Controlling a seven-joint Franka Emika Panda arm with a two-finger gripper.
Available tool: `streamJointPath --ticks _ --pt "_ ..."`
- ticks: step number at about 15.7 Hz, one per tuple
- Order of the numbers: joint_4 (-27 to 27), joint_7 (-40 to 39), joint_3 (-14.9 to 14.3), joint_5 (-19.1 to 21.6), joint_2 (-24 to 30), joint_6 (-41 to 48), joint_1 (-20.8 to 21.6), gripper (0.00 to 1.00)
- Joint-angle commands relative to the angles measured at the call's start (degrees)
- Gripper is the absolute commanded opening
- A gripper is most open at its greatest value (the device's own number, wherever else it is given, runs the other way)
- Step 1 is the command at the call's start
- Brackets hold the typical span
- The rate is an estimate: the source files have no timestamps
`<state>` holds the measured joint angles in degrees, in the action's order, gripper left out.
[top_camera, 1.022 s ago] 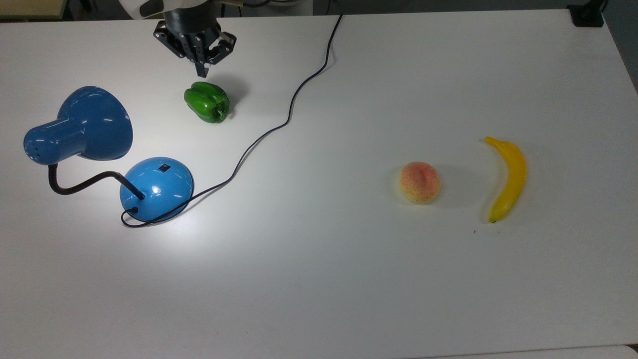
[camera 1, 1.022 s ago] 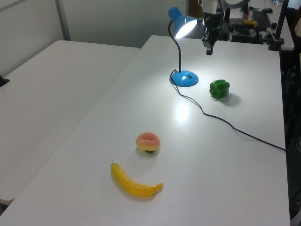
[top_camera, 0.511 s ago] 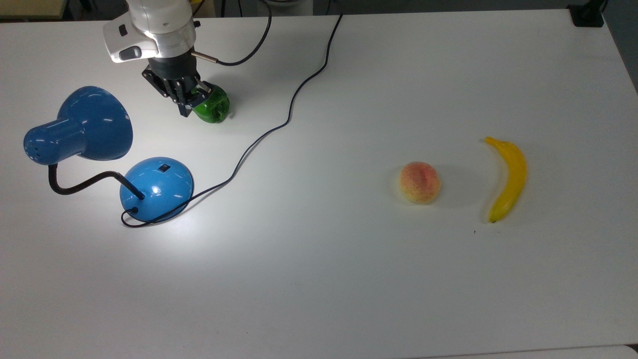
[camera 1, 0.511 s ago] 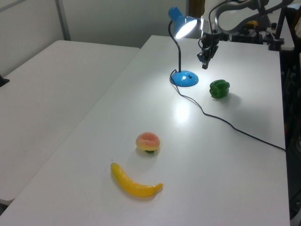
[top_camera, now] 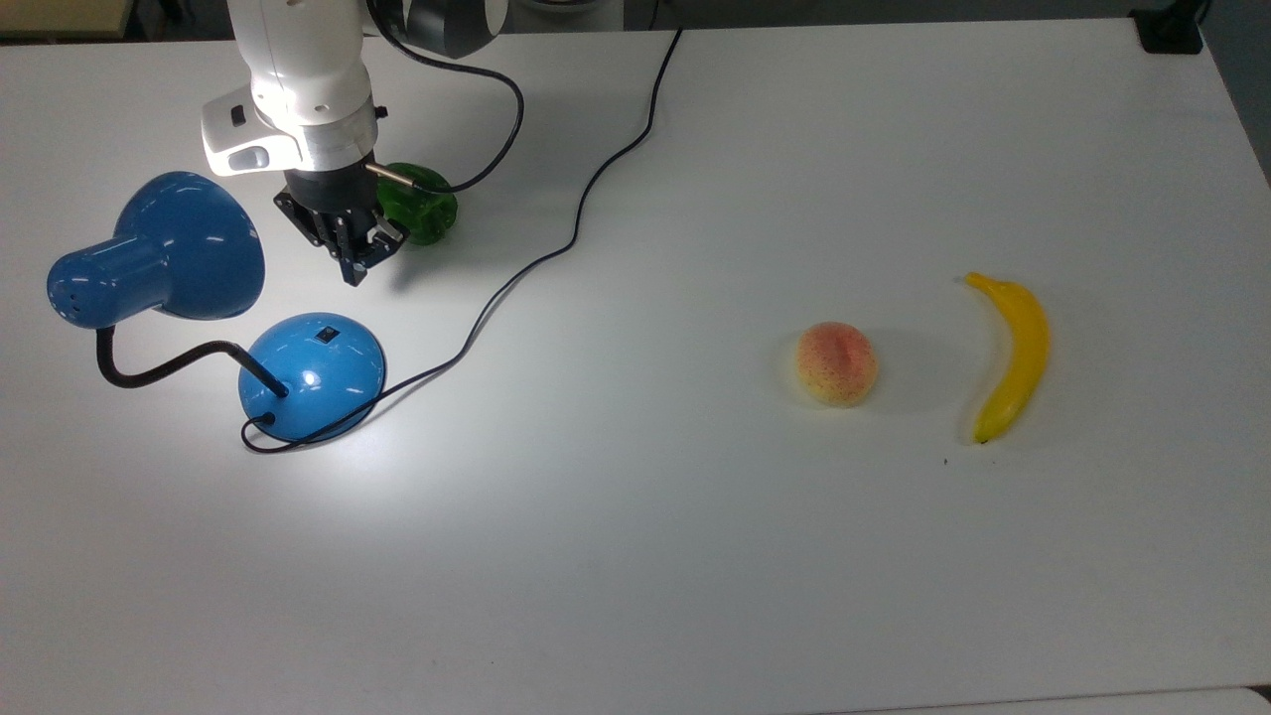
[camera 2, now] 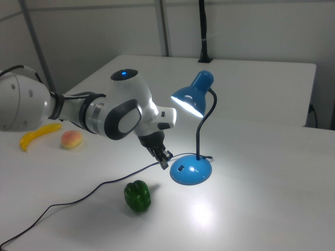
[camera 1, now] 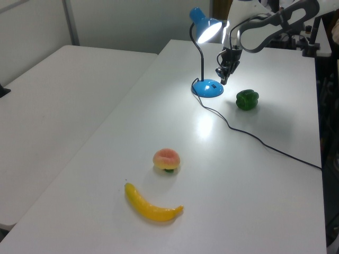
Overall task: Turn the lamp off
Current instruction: 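Move the gripper down toward the blue lamp base switch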
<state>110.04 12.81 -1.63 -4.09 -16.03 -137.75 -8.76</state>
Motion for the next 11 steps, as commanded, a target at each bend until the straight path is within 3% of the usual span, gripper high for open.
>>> streamJointPath --ticks 1,11 --pt "0.00 1.07 -0.13 0.04 -1.98 -5.06 -0.65 0.00" --pt "-0.09 1.07 -0.13 -0.57 -4.53 -12.10 -1.61 0.00"
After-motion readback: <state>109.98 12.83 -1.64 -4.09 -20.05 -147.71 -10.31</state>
